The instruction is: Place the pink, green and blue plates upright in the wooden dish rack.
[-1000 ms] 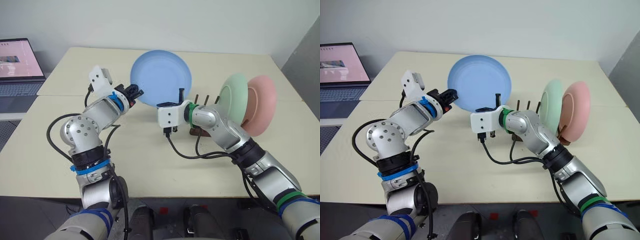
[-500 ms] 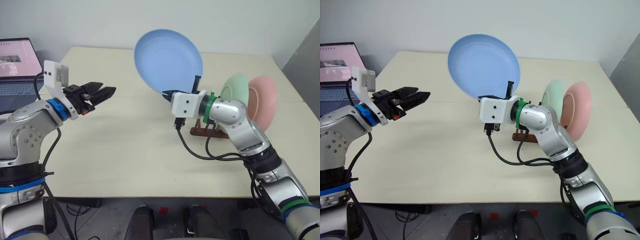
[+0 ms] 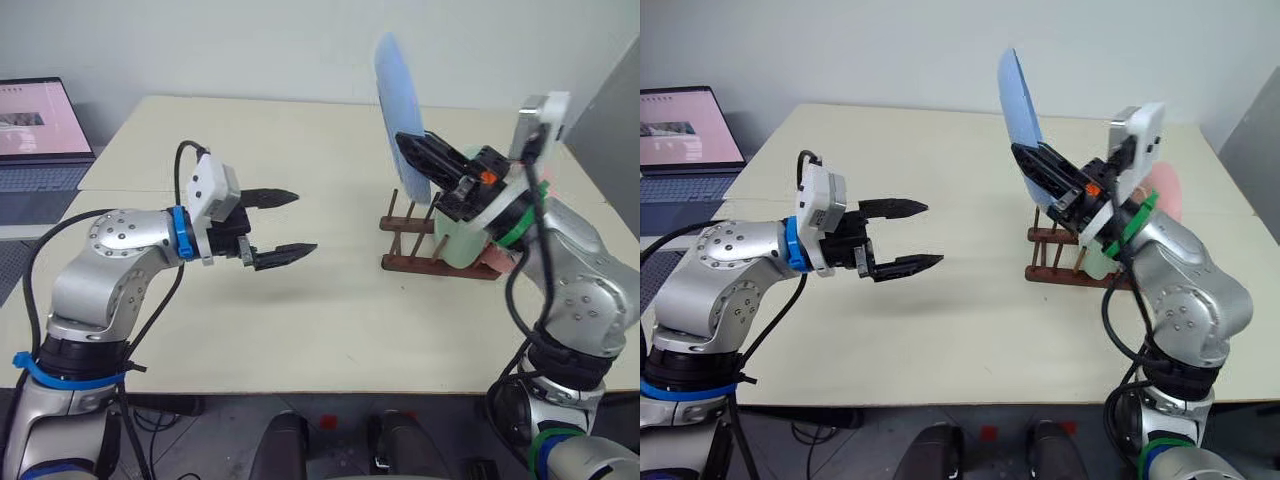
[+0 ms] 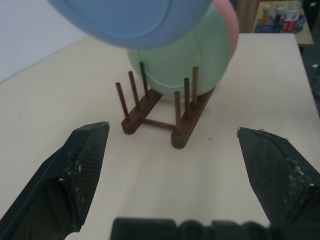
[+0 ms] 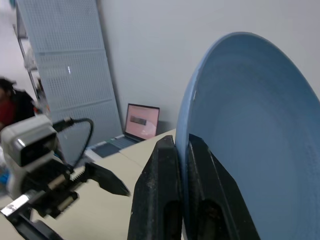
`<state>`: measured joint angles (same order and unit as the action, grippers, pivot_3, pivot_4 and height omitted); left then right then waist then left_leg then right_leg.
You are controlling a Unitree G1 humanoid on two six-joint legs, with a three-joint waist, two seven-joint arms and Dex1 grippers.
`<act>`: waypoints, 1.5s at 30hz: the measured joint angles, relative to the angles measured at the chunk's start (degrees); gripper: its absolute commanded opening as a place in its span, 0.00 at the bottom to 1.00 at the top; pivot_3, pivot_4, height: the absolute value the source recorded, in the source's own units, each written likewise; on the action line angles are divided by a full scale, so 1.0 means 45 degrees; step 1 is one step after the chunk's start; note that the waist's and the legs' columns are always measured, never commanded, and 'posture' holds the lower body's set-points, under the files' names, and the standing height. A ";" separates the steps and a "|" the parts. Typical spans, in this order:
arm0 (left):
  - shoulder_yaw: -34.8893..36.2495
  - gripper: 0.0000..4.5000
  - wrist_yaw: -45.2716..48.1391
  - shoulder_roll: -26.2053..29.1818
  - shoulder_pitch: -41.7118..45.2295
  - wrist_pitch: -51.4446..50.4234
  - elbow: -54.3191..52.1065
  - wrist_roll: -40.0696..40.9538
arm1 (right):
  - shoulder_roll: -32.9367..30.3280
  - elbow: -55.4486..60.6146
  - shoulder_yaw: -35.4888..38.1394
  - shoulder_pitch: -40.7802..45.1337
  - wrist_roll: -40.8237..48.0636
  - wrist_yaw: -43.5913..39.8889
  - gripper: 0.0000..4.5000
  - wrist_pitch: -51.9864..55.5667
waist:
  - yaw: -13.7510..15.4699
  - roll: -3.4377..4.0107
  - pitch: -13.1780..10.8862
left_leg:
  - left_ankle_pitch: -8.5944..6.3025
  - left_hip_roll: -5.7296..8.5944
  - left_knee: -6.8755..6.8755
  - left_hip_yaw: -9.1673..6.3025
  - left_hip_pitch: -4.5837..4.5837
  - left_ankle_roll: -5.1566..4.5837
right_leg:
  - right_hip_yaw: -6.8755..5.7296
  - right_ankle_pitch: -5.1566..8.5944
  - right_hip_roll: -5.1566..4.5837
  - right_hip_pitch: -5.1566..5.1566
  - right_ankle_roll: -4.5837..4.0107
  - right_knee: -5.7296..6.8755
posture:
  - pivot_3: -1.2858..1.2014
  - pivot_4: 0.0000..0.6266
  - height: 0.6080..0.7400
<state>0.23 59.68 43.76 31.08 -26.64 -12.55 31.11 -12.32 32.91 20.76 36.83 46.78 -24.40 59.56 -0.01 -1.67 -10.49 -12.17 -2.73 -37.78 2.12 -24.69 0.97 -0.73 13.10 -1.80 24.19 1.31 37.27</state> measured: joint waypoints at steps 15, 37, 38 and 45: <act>-0.0599 0.99 0.0521 -0.0819 0.0641 0.0229 0.0067 -0.0376 | -0.0273 -0.0730 0.0349 -0.1478 0.4967 0.4403 0.00 0.0447 | -0.0056 0.0005 -0.0003 | -0.0001 -0.0006 0.0014 -0.0017 -0.0004 -0.0003 | 0.0019 0.0014 0.0041 0.0007 0.0092 -0.0013 | 0.52 0.24 1.00; -0.0519 1.00 0.0625 -0.1436 0.1031 -0.0145 0.0323 -0.0146 | -0.1014 -0.1753 -0.0821 -0.1284 0.5733 0.7056 0.18 -0.0949 | -0.0053 0.0005 -0.0003 | -0.0001 -0.0010 0.0014 -0.0022 -0.0007 -0.0004 | 0.0020 0.0015 0.0049 0.0005 0.0092 -0.0022 | 0.52 0.24 1.00; -0.0520 1.00 0.0614 -0.1438 0.1031 -0.0145 0.0324 -0.0146 | -0.1109 -0.1777 -0.0891 -0.1285 0.5684 0.7116 0.26 -0.0949 | -0.0052 0.0005 -0.0003 | -0.0001 -0.0010 0.0014 -0.0022 -0.0007 -0.0004 | 0.0021 0.0018 0.0049 0.0005 0.0087 -0.0022 | 0.52 0.24 1.00; -0.0520 1.00 0.0505 -0.1474 0.1031 -0.0142 0.0371 -0.0157 | -0.2832 -0.1718 -0.1421 -0.1100 0.4006 0.6166 0.81 -0.1471 | -0.0042 0.0011 -0.0007 | -0.0002 -0.0009 0.0014 -0.0021 -0.0012 -0.0005 | 0.0020 0.0025 0.0049 0.0008 0.0078 -0.0035 | 0.52 0.24 1.00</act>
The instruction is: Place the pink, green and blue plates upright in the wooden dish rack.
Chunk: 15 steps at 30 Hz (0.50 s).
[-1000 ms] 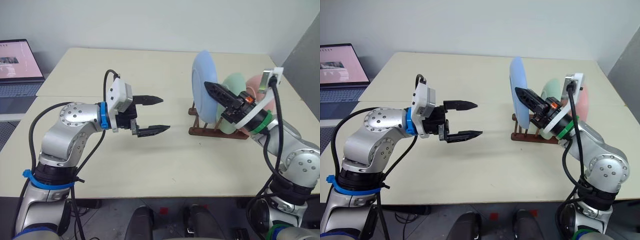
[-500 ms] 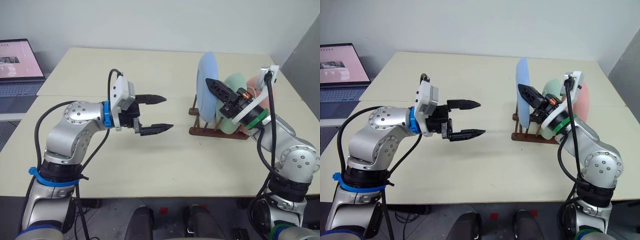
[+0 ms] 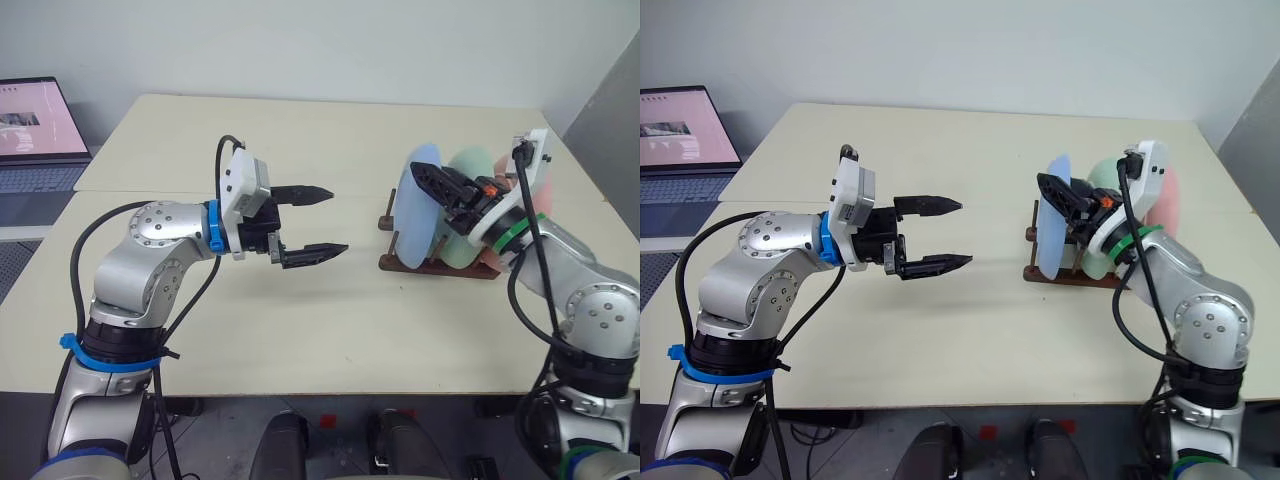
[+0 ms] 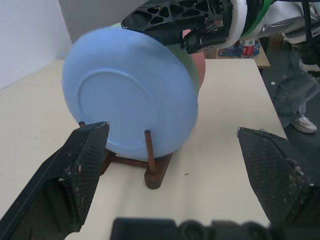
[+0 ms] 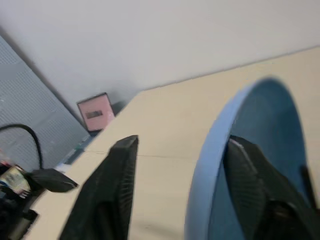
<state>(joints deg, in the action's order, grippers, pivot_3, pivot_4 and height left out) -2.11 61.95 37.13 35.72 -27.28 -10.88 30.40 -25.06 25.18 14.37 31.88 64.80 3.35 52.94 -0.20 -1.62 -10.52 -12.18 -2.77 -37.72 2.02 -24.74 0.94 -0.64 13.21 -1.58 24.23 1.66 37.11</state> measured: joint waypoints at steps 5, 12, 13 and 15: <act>0.0000 1.00 -0.0025 -0.0024 0.0000 0.0006 0.0092 -0.0028 | -0.1253 0.0217 -0.0077 0.0686 -0.1169 -0.1118 0.99 -0.0619 | 0.0012 0.0005 -0.0003 | -0.0001 -0.0005 0.0001 0.0002 -0.0001 -0.0001 | -0.0005 0.0001 0.0012 0.0000 0.0002 -0.0003 | 0.52 0.24 1.00; 0.0000 1.00 -0.0032 -0.0044 0.0000 0.0010 0.0112 -0.0047 | -0.1321 0.0215 -0.0054 0.0705 -0.1419 -0.1525 0.99 -0.0778 | 0.0012 0.0005 -0.0003 | -0.0001 -0.0007 0.0001 0.0003 -0.0001 -0.0001 | -0.0001 -0.0002 0.0014 0.0000 0.0005 -0.0002 | 0.52 0.24 1.00; -0.0033 1.00 -0.0074 -0.0003 -0.0003 0.0024 0.0090 -0.0179 | -0.1696 0.0193 -0.0098 0.0649 -0.1610 -0.2019 0.99 -0.0826 | 0.0013 0.0010 -0.0006 | -0.0001 -0.0006 -0.0002 0.0002 -0.0005 -0.0001 | -0.0002 -0.0002 0.0013 -0.0001 0.0005 -0.0002 | 0.52 0.24 1.00; 0.0143 1.00 -0.0420 0.1666 -0.1102 0.0060 -0.0416 -0.1118 | -0.6389 -0.0307 -0.0013 -0.0123 -0.2597 -0.5623 0.99 -0.1112 | 0.0069 0.0119 -0.0075 | -0.0004 0.0026 0.0033 0.0022 -0.0029 -0.0007 | 0.0017 0.0002 -0.0049 0.0035 -0.0010 -0.0026 | 0.52 0.24 1.00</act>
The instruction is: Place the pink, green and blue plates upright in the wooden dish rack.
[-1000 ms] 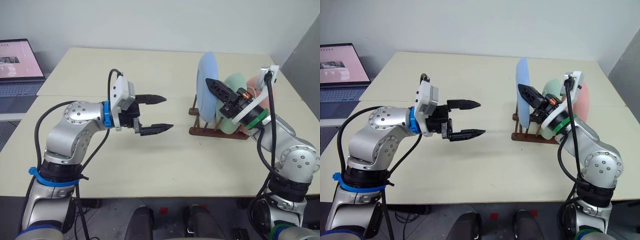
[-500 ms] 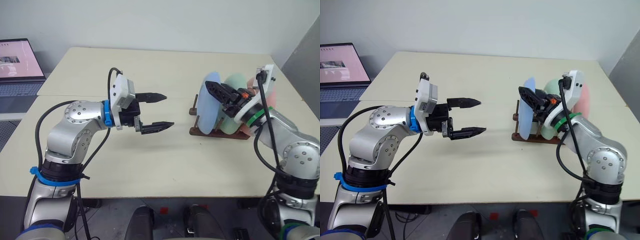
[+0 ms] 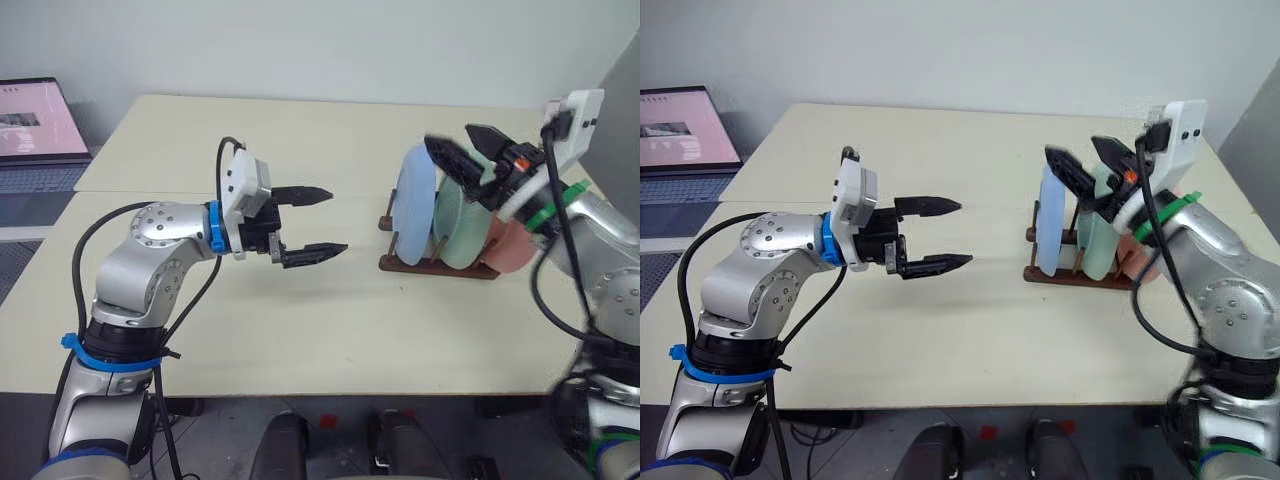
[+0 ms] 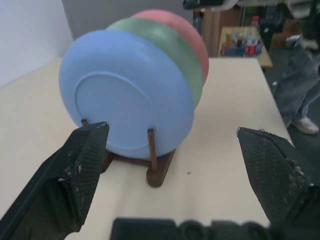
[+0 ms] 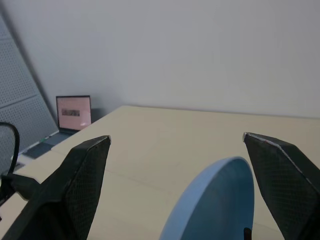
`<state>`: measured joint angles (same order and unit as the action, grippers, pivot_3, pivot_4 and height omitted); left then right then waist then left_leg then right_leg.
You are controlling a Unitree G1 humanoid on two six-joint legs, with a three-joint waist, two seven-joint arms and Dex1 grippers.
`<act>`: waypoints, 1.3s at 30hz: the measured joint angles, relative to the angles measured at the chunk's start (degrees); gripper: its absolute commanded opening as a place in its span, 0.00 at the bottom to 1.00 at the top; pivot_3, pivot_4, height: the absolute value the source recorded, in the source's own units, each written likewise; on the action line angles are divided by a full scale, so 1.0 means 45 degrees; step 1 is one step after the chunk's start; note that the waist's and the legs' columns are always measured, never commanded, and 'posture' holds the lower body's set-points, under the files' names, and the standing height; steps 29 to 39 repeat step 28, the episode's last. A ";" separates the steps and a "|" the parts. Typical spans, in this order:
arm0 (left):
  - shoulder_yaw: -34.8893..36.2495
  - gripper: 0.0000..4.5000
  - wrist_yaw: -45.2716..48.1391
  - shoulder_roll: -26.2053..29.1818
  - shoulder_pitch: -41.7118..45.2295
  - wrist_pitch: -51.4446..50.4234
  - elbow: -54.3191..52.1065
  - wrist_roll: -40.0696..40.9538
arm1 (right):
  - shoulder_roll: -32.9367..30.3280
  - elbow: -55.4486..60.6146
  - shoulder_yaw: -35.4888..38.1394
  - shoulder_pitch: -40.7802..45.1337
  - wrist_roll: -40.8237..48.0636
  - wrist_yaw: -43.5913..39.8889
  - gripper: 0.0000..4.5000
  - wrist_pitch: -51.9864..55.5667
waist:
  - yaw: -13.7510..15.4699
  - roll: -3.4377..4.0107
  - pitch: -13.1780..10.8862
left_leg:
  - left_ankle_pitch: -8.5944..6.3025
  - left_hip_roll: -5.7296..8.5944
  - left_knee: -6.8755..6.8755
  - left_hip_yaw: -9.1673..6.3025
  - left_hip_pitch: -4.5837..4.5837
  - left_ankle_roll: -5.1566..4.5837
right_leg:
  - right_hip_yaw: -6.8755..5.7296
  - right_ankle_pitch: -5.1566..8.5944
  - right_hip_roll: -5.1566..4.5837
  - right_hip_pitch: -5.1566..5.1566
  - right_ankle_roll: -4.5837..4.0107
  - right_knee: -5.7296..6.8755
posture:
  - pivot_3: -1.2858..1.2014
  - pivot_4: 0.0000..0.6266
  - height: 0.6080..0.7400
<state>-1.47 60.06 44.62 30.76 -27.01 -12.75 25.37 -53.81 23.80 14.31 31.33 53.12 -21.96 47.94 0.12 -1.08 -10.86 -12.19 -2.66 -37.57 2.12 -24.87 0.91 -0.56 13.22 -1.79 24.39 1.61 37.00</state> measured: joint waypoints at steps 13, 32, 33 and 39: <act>0.1991 1.00 -0.0779 0.2218 -0.3605 -0.0821 -0.1294 -0.1042 | -0.4386 -0.2019 0.2112 -0.3562 -0.3208 -0.8702 0.99 -0.3116 | -0.0043 -0.0057 0.0042 | -0.0023 -0.0020 0.0109 0.0044 0.0102 -0.0038 | -0.0001 0.0085 0.0016 -0.0022 -0.0041 0.0006 | 0.52 0.24 1.00; 0.2146 1.00 -0.0437 0.2556 -0.4397 -0.0257 -0.1205 -0.1197 | -0.4965 -0.3391 0.4268 -0.7359 -0.6524 -1.2366 0.99 -0.5023 | -0.0016 -0.0059 0.0042 | -0.0023 -0.0006 0.0107 0.0151 0.0129 -0.0035 | 0.0000 0.0089 -0.0032 -0.0042 -0.0028 0.0008 | 0.52 0.24 1.00; 0.2146 1.00 -0.0437 0.2556 -0.4397 -0.0257 -0.1205 -0.1197 | -0.4965 -0.3391 0.4268 -0.7359 -0.6524 -1.2366 0.99 -0.5023 | -0.0016 -0.0059 0.0042 | -0.0023 -0.0006 0.0107 0.0151 0.0129 -0.0035 | 0.0000 0.0089 -0.0032 -0.0042 -0.0028 0.0008 | 0.52 0.24 1.00; 0.2146 1.00 -0.0437 0.2556 -0.4397 -0.0257 -0.1205 -0.1197 | -0.4965 -0.3391 0.4268 -0.7359 -0.6524 -1.2366 0.99 -0.5023 | -0.0016 -0.0059 0.0042 | -0.0023 -0.0006 0.0107 0.0151 0.0129 -0.0035 | 0.0000 0.0089 -0.0032 -0.0042 -0.0028 0.0008 | 0.52 0.24 1.00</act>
